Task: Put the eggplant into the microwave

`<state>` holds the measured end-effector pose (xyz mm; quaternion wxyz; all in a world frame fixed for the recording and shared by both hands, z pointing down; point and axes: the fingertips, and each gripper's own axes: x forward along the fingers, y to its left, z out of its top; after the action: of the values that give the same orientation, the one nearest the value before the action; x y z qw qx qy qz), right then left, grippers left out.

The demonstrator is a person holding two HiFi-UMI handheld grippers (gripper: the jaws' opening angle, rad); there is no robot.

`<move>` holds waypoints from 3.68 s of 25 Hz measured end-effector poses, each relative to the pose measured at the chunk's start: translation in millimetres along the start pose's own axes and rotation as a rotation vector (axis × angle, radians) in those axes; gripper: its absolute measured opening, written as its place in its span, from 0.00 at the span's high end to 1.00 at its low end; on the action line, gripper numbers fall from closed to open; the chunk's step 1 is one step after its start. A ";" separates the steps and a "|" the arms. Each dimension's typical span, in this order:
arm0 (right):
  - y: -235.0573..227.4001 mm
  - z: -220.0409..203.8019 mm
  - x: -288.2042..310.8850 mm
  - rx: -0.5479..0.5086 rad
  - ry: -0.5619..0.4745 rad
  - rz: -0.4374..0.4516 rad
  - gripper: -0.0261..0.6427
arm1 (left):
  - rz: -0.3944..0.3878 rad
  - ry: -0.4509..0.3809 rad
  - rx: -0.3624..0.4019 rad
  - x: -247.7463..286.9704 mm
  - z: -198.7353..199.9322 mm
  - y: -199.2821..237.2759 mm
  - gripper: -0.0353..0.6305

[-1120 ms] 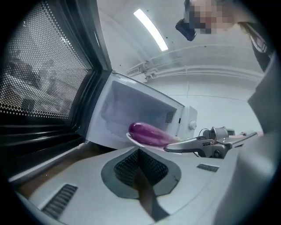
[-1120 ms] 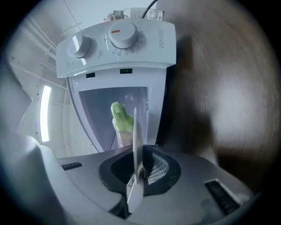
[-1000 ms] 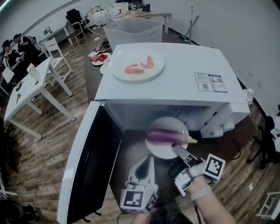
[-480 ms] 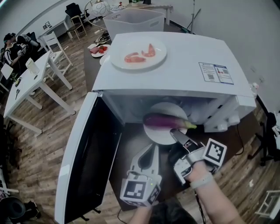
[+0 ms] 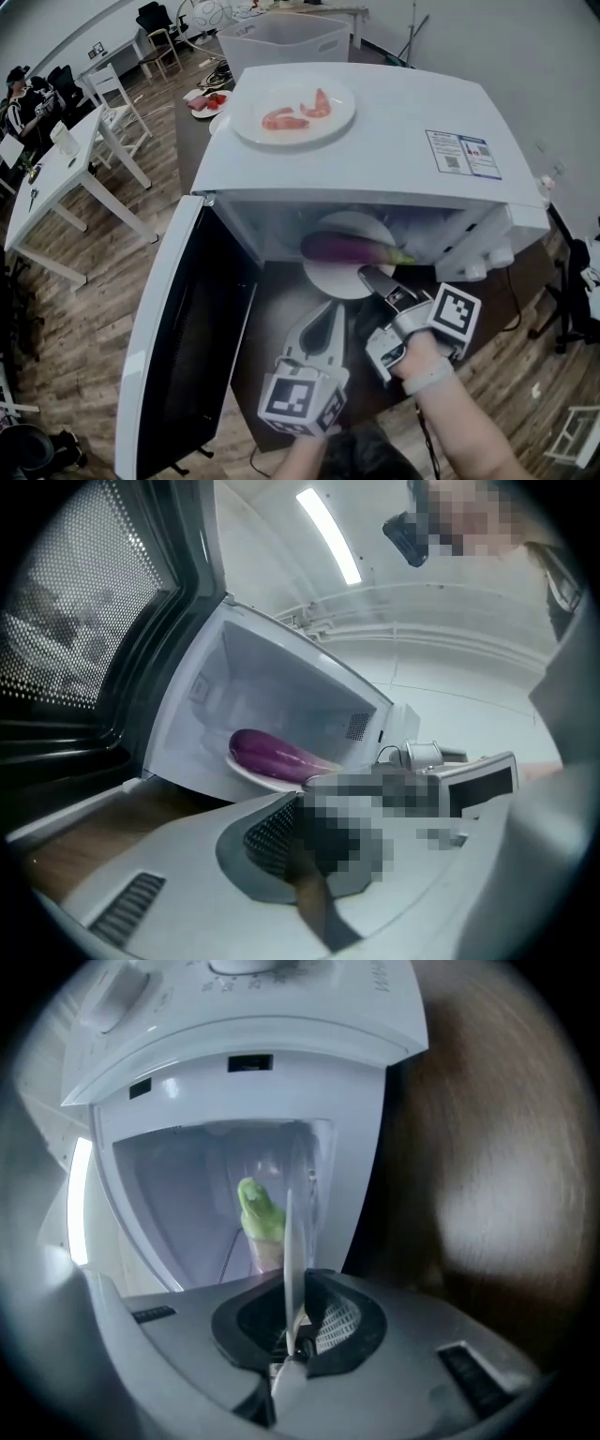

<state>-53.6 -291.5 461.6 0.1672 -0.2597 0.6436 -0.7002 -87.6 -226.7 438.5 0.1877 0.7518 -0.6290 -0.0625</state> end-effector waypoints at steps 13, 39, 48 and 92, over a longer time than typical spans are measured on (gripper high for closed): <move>-0.1 2.9 12.1 -0.008 0.022 -0.005 0.93 | -0.067 0.030 -0.029 18.1 -7.3 -14.1 0.95; 12.4 -28.3 -12.9 -0.493 0.271 0.055 0.69 | -0.050 0.056 -0.074 30.1 -4.9 -3.5 0.95; 13.9 -27.6 -14.7 -0.730 0.270 0.030 0.85 | -0.052 0.098 -0.070 28.0 -9.6 -0.2 0.95; 14.5 -20.4 17.3 -1.007 0.237 -0.087 0.95 | -0.025 0.091 -0.078 51.7 21.0 38.1 0.95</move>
<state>-80.9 -286.3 449.1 -0.0818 -0.2537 0.9040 -0.3344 -119.2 -286.3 440.3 0.2447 0.7536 -0.6076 -0.0551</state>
